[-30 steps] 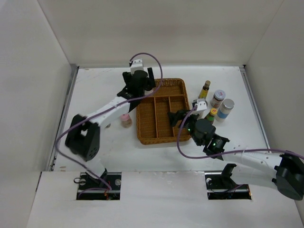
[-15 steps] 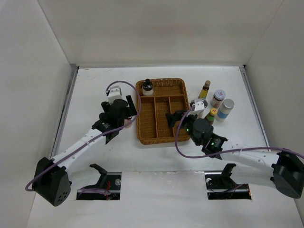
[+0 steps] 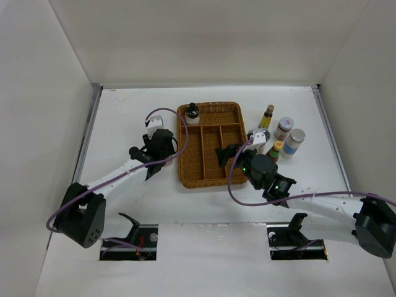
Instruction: Organize the condiment bottles
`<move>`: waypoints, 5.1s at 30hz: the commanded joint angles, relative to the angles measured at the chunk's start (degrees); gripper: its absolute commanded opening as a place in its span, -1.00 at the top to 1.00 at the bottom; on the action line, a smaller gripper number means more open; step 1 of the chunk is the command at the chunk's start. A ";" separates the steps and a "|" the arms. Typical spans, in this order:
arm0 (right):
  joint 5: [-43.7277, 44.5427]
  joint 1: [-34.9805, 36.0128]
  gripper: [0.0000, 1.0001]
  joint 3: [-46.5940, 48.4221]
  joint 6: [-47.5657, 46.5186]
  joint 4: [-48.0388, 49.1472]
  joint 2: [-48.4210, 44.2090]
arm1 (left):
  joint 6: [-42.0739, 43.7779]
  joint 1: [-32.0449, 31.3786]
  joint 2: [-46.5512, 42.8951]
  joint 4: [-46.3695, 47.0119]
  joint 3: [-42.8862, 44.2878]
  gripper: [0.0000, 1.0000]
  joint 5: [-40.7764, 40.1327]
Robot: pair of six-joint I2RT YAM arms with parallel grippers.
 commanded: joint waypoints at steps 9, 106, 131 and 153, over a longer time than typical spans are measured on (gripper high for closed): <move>-0.41 -0.46 -0.70 1.03 0.56 3.08 0.04 | 1.72 -7.80 -10.75 0.50 9.42 0.32 -4.76; 4.50 -2.74 0.41 0.50 1.09 -4.21 -12.17 | -4.52 -21.35 -1.45 0.50 9.00 0.43 -6.52; 26.39 -13.72 -0.63 6.04 -0.49 -31.90 -22.21 | 1.71 -20.82 -6.61 15.97 -2.25 -0.98 -2.83; 16.38 -24.10 -0.24 6.48 3.29 -30.58 -8.84 | 2.07 -10.36 -19.28 30.83 -12.01 -0.98 1.39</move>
